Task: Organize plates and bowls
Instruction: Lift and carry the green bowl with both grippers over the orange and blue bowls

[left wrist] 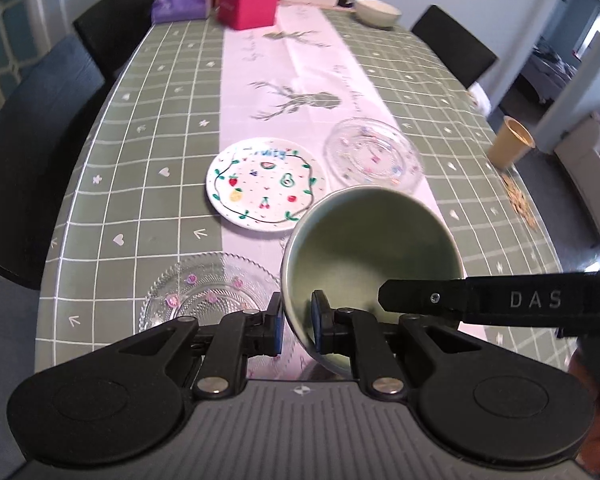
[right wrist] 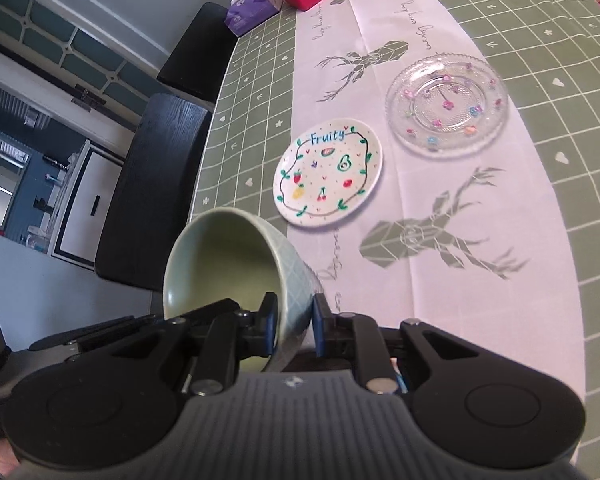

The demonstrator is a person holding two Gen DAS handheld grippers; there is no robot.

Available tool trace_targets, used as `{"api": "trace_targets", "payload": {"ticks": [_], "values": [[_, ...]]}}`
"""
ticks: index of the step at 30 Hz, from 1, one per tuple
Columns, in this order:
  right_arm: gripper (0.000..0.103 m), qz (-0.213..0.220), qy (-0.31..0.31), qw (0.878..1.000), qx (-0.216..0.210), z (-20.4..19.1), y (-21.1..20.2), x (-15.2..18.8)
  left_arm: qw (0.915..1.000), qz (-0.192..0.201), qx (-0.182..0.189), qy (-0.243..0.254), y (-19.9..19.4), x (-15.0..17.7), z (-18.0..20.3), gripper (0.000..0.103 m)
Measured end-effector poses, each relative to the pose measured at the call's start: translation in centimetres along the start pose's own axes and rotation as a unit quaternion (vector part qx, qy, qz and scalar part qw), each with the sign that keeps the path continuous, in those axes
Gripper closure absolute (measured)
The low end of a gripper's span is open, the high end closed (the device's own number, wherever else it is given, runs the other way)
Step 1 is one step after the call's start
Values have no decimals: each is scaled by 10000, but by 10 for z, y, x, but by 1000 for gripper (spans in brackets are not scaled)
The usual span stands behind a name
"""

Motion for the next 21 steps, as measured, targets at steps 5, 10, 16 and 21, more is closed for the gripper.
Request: {"api": "trace_targets", "payload": {"ticks": [5,10,16,21], "values": [[86,-165,236,9996,-79,12,-19,27,9986,-52,316,424,-10,21,15,87],[86,-484,476,9977,7,29,-27,55,9880,-244,458,1454,-10,49,39,84],[86,-767,459,9958,193,37,-28,72,9759,-338,386,2122,-9,67,51,79],[85,-947,234,9945,381,35,-21,81,9706,-392,132,2371,-5,73,48,78]]}}
Point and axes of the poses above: each gripper's, at about its wrist camera, not at the fingertips, and y roughly the way its jaws point, z to its right, x to its underside, the point moved 9 cm from there along y, roughly the way its jaws point, and after that the axes turned 12 degrees about z, right-handed, at the moved point
